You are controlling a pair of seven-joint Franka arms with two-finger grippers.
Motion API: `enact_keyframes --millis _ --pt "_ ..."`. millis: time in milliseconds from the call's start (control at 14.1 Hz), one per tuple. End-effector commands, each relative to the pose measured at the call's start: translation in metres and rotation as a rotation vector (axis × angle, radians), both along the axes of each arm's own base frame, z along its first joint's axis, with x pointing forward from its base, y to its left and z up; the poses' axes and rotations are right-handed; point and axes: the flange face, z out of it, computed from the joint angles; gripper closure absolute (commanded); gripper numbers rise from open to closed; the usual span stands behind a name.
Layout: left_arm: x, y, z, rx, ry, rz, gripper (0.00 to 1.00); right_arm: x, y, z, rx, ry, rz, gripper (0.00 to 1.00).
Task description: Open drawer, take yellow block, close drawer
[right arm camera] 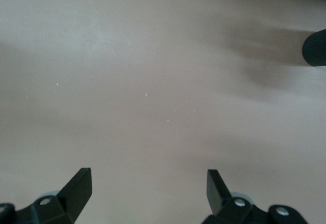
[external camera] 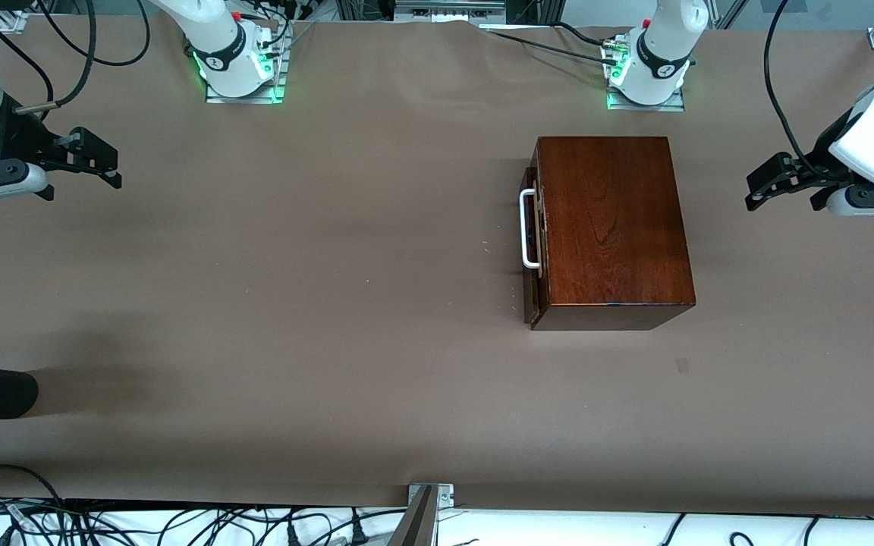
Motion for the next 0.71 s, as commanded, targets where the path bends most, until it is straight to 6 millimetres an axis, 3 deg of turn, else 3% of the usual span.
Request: enact_keyframes --millis 0,212,354,638 --pt "0.003 0.000 0.005 0.023 -0.003 0.000 0.00 -0.001 -0.002 0.004 0.009 0.002 -0.013 0.00" --pt "0.003 -0.002 -0.001 0.027 0.026 -0.002 0.00 -0.002 0.004 0.005 0.007 0.002 -0.004 0.00" --pt "-0.001 -0.009 -0.019 0.033 0.120 -0.013 0.00 -0.001 0.002 0.004 0.008 0.005 -0.007 0.00" --pt "-0.034 -0.059 -0.047 0.059 0.394 -0.100 0.00 -0.001 0.002 0.004 0.008 0.005 -0.008 0.00"
